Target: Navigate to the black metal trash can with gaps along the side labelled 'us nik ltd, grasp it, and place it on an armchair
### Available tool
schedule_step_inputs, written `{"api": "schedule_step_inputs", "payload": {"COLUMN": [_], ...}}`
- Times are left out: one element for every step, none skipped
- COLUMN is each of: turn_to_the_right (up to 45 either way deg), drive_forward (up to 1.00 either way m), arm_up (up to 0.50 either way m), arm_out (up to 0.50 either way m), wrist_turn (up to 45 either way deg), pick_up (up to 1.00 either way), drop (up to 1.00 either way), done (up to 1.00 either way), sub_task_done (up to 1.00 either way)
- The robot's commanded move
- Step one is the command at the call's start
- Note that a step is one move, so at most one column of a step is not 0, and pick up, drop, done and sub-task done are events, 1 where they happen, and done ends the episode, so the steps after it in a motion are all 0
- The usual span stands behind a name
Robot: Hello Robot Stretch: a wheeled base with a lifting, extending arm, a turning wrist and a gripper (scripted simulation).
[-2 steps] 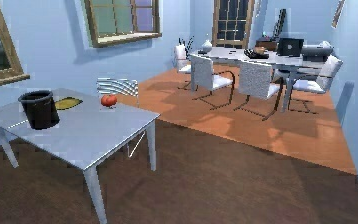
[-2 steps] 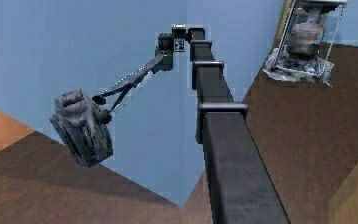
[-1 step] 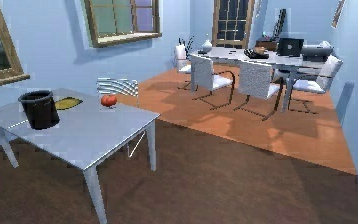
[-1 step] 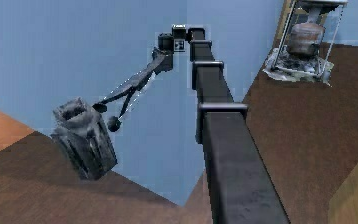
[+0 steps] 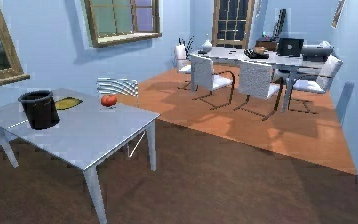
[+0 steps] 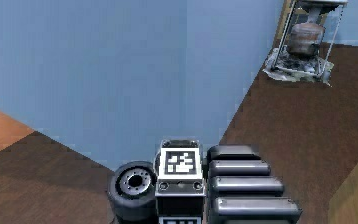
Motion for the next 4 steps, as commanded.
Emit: {"api": "schedule_step_inputs", "payload": {"turn_to_the_right": [45.0, 45.0, 33.0, 0.0], "drive_forward": [0.0, 0.0, 0.0, 1.0], "arm_up": [0.0, 0.0, 0.0, 0.0], "arm_out": [0.0, 0.0, 0.0, 0.0], "wrist_turn": [0.0, 0.0, 0.0, 0.0], "pick_up": [0.0, 0.0, 0.0, 0.0], "drop": [0.0, 0.0, 0.0, 0.0], "done": [0.0, 0.0, 0.0, 0.0], "sub_task_done": [0.0, 0.0, 0.0, 0.0]}}
